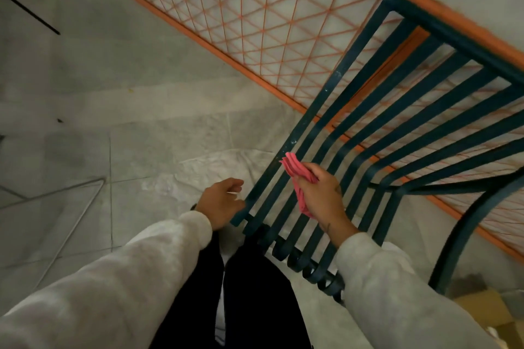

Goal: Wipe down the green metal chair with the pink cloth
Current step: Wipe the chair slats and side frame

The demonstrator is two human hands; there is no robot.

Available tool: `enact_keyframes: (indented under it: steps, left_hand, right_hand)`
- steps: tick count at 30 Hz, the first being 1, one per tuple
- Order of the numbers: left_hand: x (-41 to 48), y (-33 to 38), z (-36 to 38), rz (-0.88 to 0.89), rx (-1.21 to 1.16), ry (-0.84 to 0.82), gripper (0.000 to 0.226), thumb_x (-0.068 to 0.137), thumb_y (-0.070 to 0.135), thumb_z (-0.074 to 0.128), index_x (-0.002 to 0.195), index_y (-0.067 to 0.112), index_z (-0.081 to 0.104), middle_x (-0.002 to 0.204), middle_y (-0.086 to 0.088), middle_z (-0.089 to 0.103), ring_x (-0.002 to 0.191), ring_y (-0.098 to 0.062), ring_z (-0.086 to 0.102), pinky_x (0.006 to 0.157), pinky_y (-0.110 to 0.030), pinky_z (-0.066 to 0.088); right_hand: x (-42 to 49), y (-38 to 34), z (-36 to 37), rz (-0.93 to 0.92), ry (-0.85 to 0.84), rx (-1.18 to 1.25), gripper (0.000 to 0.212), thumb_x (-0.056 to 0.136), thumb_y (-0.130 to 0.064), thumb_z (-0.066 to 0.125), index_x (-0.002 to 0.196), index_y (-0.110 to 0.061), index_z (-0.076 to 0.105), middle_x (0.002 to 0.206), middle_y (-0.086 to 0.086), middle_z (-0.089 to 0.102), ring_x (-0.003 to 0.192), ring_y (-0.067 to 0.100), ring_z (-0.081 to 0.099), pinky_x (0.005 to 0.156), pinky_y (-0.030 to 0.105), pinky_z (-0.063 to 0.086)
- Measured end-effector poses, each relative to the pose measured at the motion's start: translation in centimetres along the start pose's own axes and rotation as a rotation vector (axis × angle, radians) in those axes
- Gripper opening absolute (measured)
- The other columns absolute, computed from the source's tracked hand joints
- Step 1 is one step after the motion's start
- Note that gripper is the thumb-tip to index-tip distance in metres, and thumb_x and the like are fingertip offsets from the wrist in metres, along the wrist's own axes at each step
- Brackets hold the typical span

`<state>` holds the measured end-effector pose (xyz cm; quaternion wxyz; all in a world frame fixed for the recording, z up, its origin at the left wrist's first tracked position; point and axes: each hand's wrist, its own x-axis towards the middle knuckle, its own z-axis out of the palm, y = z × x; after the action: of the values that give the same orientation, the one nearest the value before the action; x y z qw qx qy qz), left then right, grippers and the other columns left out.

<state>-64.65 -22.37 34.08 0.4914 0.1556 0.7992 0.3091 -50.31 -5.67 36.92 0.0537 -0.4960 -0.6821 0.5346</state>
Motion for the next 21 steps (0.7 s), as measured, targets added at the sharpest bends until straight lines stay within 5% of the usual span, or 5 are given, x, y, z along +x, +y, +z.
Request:
enact_keyframes:
  steps: [2,5,10,15,21]
  left_hand:
    - [1.1,-0.6,0.5,-0.008,0.029,-0.003,0.054,0.08,0.013,0.072,0.13,0.02,0.053,0.119,0.003,0.06,0.11,-0.017,0.06,0.09,-0.023,0.045]
    - [2.5,-1.5,1.2,-0.026,0.061,-0.061,0.051,0.08,0.013,0.072,0.128,0.018,0.056,0.116,0.003,0.061,0.109,-0.016,0.061,0.089,-0.021,0.045]
    - [3.8,-2.8,1.8,-0.007,0.077,-0.103,0.04,0.08,0.008,0.068,0.119,0.018,0.063,0.113,-0.002,0.069,0.104,-0.015,0.065,0.1,-0.034,0.048]
    - [4.7,-3.7,1.9,-0.018,0.045,-0.11,0.038,0.077,0.008,0.07,0.113,0.02,0.067,0.106,-0.001,0.072,0.101,-0.015,0.067,0.1,-0.037,0.049]
    - [4.9,-4.1,1.5,-0.072,-0.006,-0.108,0.035,0.061,0.036,0.071,0.096,0.032,0.072,0.096,0.004,0.075,0.096,-0.014,0.069,0.099,-0.039,0.049]
  right_hand:
    - [1.6,0.3,0.2,-0.039,-0.037,-0.038,0.034,0.096,-0.02,0.059,0.126,-0.036,0.061,0.095,-0.019,0.065,0.081,-0.001,0.063,0.066,0.008,0.052]
    - [3.6,0.6,1.1,-0.174,-0.069,-0.083,0.037,0.096,-0.012,0.058,0.129,-0.029,0.061,0.119,-0.014,0.064,0.097,-0.009,0.059,0.087,0.004,0.046]
    - [6.1,3.1,4.0,-0.343,-0.004,-0.289,0.04,0.093,-0.003,0.059,0.129,-0.021,0.064,0.135,-0.005,0.059,0.124,0.013,0.056,0.107,0.036,0.046]
    - [3.8,4.2,6.1,-0.384,-0.061,-0.277,0.044,0.091,0.003,0.06,0.127,-0.021,0.063,0.132,-0.01,0.06,0.128,0.009,0.053,0.109,0.033,0.043]
    - [2.5,5.8,4.7,-0.7,-0.291,-0.591,0.059,0.069,0.014,0.076,0.119,-0.017,0.069,0.136,0.0,0.059,0.123,0.019,0.058,0.099,0.051,0.048]
